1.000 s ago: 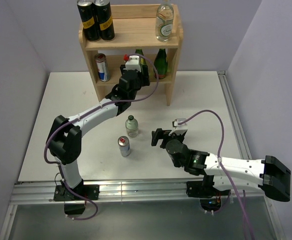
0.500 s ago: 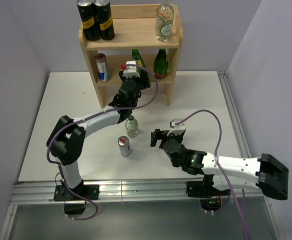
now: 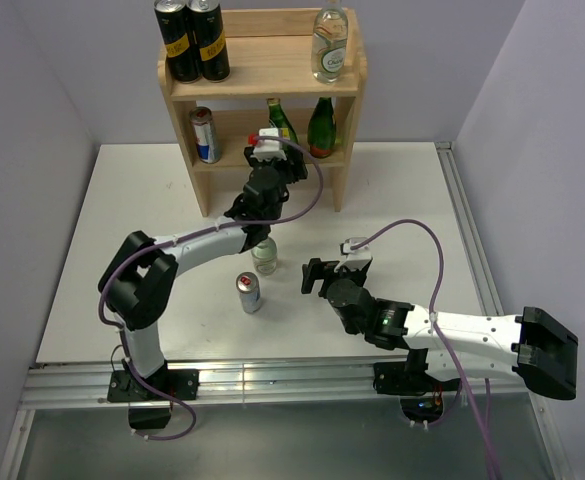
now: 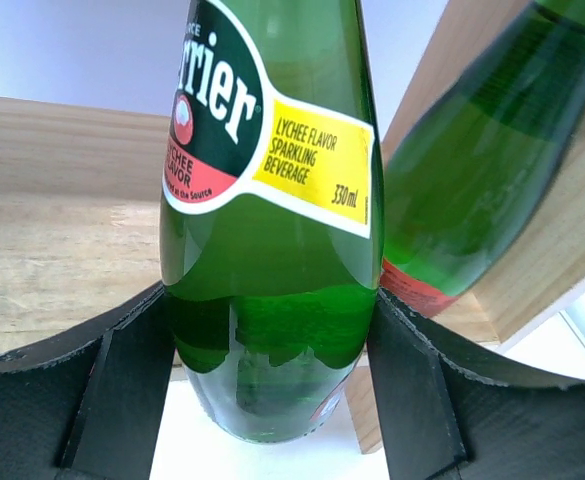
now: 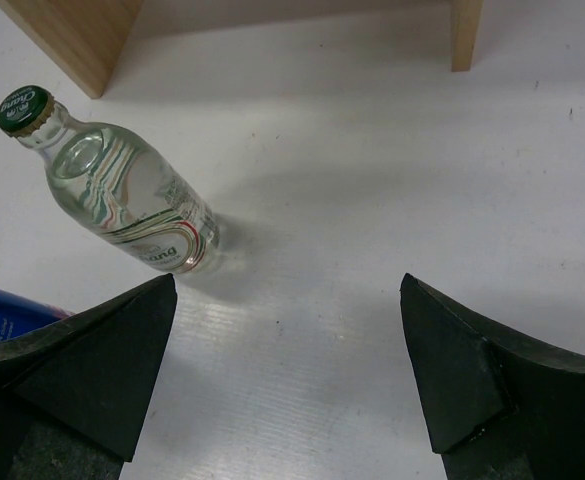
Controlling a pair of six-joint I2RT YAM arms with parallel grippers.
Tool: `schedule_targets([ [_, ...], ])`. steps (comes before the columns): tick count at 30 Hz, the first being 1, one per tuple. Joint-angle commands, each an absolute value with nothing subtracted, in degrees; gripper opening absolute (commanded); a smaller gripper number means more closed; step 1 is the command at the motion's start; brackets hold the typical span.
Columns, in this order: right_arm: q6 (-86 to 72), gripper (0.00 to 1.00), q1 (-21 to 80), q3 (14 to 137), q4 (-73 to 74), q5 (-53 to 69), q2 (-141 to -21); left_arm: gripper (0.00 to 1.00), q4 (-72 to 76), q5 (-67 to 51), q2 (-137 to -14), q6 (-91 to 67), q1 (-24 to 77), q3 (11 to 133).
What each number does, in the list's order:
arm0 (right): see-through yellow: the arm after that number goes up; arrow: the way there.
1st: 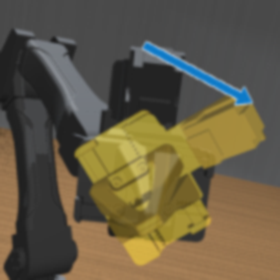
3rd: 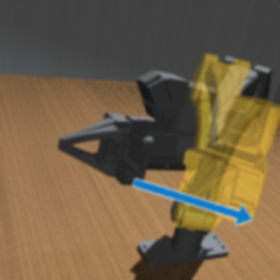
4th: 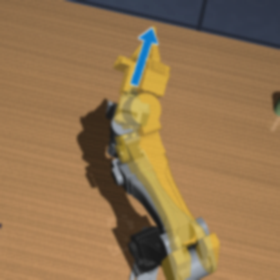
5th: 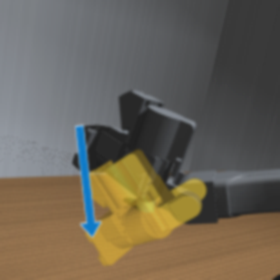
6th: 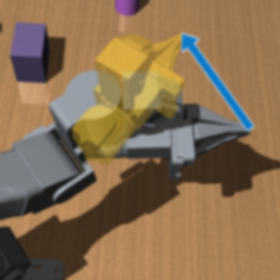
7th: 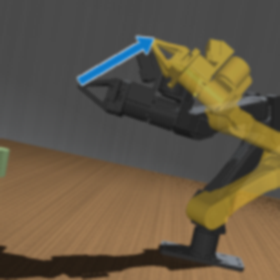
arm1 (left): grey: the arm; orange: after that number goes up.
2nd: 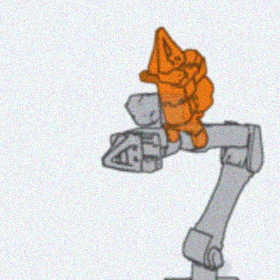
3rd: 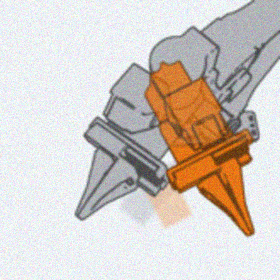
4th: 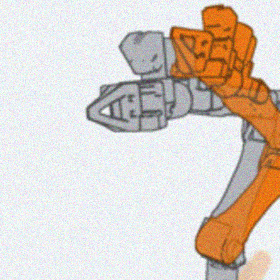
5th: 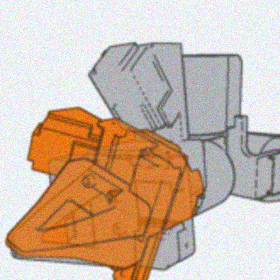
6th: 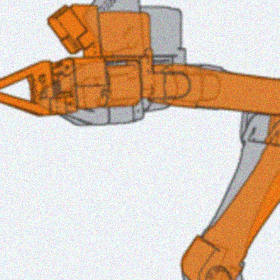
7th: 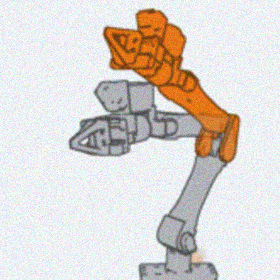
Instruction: Place and organize the beverage onto the shelf
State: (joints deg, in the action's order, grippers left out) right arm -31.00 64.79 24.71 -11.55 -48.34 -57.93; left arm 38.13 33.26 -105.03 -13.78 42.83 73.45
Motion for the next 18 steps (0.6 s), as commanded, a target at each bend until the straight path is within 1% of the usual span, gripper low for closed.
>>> schedule_targets([
  [1,-31.29,1.0,64.42,24.61,-13.27,-49.13,-56.95,0.0,32.96,31.03,-109.16,-14.15,45.35,72.07],
  [7,-31.38,1.0,64.51,24.17,-13.18,-49.3,-55.9,0.0,31.73,30.94,-113.02,-12.92,45.35,74.79],
  [18,-31.2,1.0,64.42,23.64,-13.09,-49.57,-54.93,0.0,32.08,34.89,-120.67,-7.39,45.09,82.35],
])
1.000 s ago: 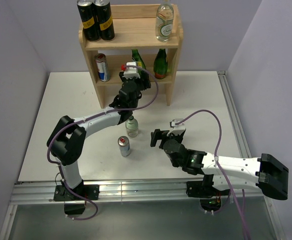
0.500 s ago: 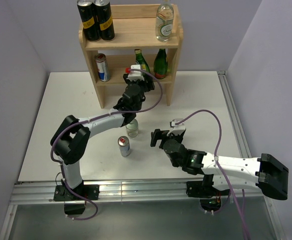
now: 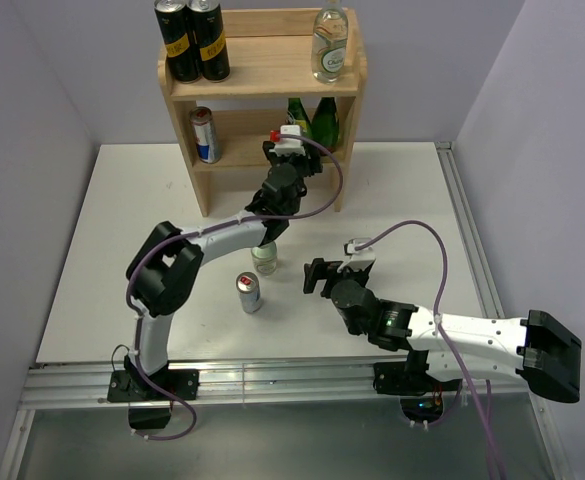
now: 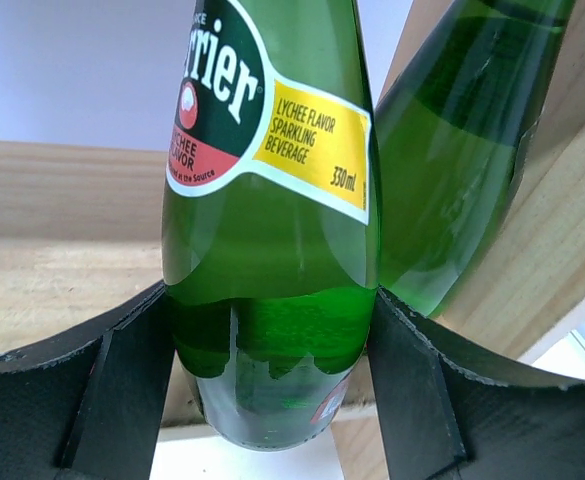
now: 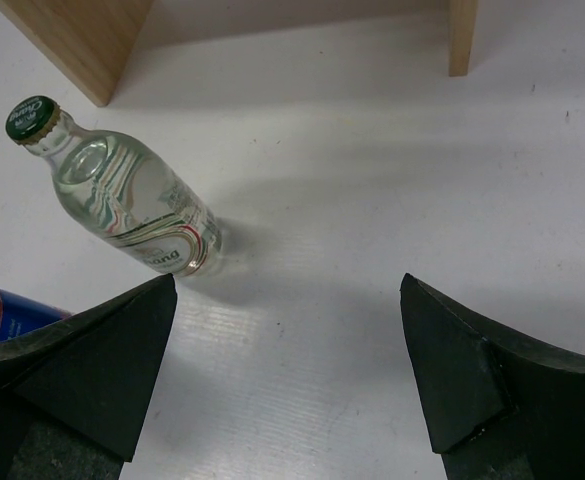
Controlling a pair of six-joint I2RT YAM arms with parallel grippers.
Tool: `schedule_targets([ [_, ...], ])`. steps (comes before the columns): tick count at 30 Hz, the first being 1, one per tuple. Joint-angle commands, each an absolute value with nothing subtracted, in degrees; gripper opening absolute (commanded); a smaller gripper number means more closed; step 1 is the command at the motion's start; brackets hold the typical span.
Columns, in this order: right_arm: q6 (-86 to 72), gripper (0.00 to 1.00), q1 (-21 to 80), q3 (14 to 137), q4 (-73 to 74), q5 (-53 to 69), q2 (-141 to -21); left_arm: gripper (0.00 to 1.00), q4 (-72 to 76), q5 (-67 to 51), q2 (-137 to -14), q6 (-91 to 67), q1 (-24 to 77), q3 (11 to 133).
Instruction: Place and organize the beverage onto the shelf
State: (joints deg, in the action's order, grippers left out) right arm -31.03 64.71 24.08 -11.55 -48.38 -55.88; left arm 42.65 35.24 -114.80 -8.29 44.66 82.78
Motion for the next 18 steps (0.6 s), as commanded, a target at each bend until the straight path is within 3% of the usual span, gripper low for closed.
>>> schedule_targets([
  [1,-31.29,1.0,64.51,23.64,-13.18,-49.48,-54.93,0.0,32.08,35.24,-121.11,-7.21,45.0,82.7],
  [18,-30.76,1.0,64.34,24.08,-14.33,-48.78,-57.04,0.0,34.98,36.21,-127.35,-3.34,42.8,86.66],
])
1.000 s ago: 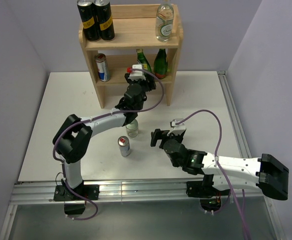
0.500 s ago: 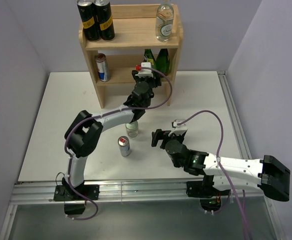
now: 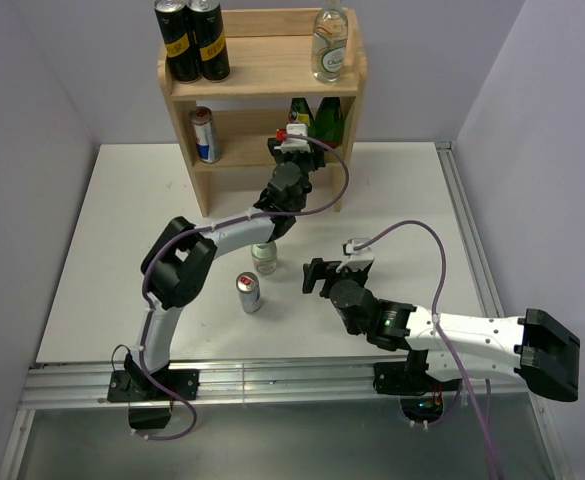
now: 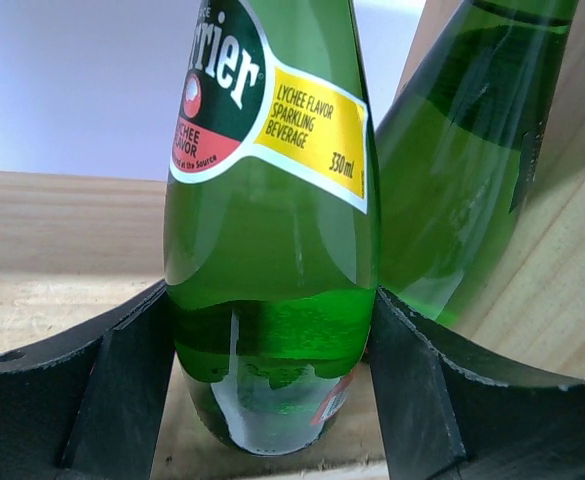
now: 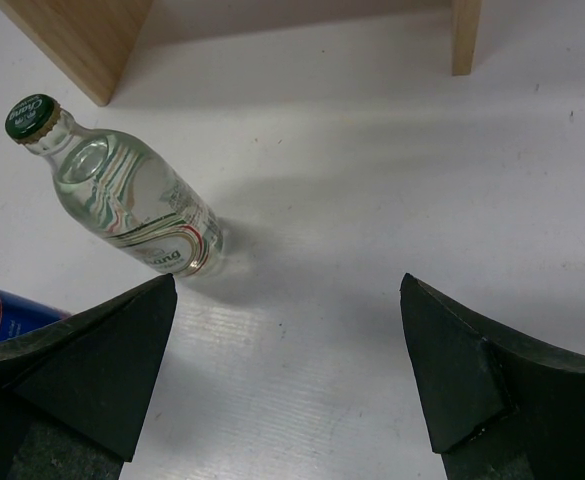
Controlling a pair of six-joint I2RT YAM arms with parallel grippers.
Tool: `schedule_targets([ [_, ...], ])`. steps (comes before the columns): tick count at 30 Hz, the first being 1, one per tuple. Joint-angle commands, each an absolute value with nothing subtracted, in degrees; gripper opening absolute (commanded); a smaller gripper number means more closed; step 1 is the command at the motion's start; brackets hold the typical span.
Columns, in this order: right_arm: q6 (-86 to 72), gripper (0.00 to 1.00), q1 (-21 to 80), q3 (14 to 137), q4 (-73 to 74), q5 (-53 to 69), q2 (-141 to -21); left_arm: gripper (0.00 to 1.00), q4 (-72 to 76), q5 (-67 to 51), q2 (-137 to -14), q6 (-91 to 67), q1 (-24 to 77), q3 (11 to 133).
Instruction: Place and organize the beverage onto the shelf
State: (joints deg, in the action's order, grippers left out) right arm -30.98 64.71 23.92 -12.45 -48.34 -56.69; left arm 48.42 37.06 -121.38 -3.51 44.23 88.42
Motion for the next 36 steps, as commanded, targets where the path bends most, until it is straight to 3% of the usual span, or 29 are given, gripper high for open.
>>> schedule_targets([
  [1,-30.76,1.0,64.34,24.26,-14.41,-48.78,-57.13,0.0,33.94,35.86,-127.61,-3.77,42.63,87.36],
  [19,-31.03,1.0,64.34,24.43,-14.41,-48.34,-57.83,0.01,25.93,39.55,-133.07,-0.62,42.54,93.34],
  [23,-31.11,1.0,64.42,24.43,-14.24,-48.34,-57.57,0.25,26.8,38.76,-131.4,-0.62,42.63,90.71],
  [25,-31.11,1.0,64.34,24.35,-14.24,-48.34,-57.31,0.32,26.81,38.59,-131.13,-0.7,42.63,90.0],
  [28,-31.11,1.0,64.34,24.26,-14.24,-48.25,-57.04,0.42,25.67,39.02,-131.22,-0.79,42.63,90.18],
  [36,-31.2,1.0,64.42,24.17,-14.15,-48.34,-56.78,0.56,25.84,39.46,-130.34,-1.58,42.63,88.07],
])
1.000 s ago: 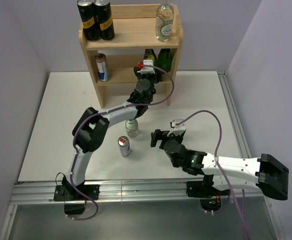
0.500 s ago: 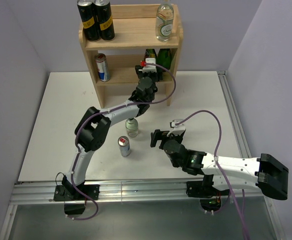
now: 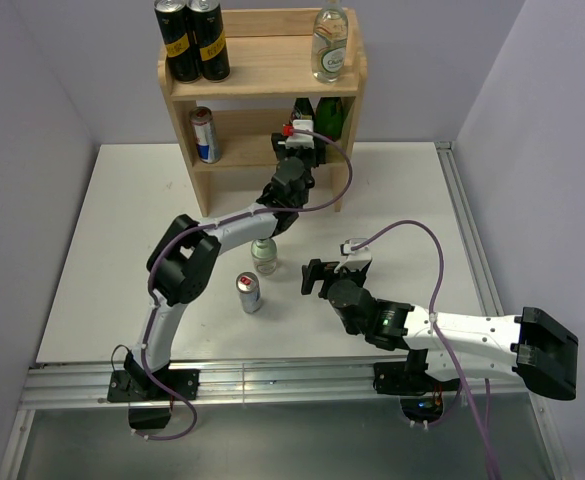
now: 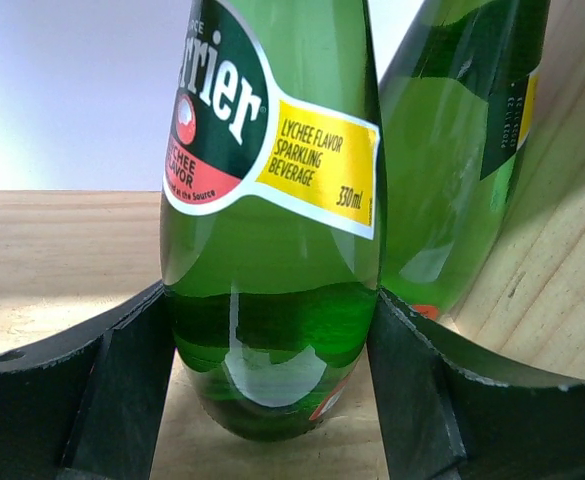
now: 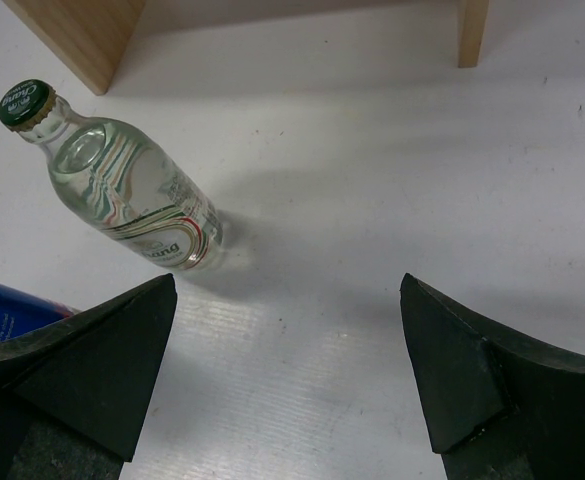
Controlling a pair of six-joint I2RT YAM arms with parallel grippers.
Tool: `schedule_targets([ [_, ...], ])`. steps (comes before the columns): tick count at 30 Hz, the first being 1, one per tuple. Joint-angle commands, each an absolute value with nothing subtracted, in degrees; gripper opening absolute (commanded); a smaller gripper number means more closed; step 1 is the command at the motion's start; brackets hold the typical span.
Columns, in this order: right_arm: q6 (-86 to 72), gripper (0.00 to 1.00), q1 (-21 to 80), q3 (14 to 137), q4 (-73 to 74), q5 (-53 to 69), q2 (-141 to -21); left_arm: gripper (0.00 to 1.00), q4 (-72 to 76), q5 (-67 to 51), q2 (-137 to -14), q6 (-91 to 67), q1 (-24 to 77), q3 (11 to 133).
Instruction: Place and organize the beverage onto the shelf
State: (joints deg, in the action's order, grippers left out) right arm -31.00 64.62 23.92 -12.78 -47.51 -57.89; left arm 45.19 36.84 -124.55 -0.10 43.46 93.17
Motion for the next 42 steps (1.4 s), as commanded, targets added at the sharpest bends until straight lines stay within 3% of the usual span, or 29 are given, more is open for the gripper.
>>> schedule_targets([
  [1,-31.2,1.0,64.42,24.17,-14.06,-48.17,-56.78,0.62,25.84,39.55,-130.25,-1.58,42.63,87.89],
  [7,-31.29,1.0,64.34,23.99,-14.06,-48.25,-56.51,0.72,27.16,39.9,-128.76,-1.49,42.63,85.52],
  [12,-31.38,1.0,64.34,24.08,-13.97,-48.43,-56.43,0.99,26.28,39.64,-128.24,-1.67,42.63,85.26],
  [23,-31.29,1.0,64.34,24.26,-14.15,-48.25,-57.13,0.99,27.07,41.13,-125.69,-2.28,42.63,81.22],
  [42,-30.85,1.0,64.34,24.96,-14.24,-48.78,-58.36,0.99,27.07,43.94,-108.12,-2.29,46.23,68.91],
])
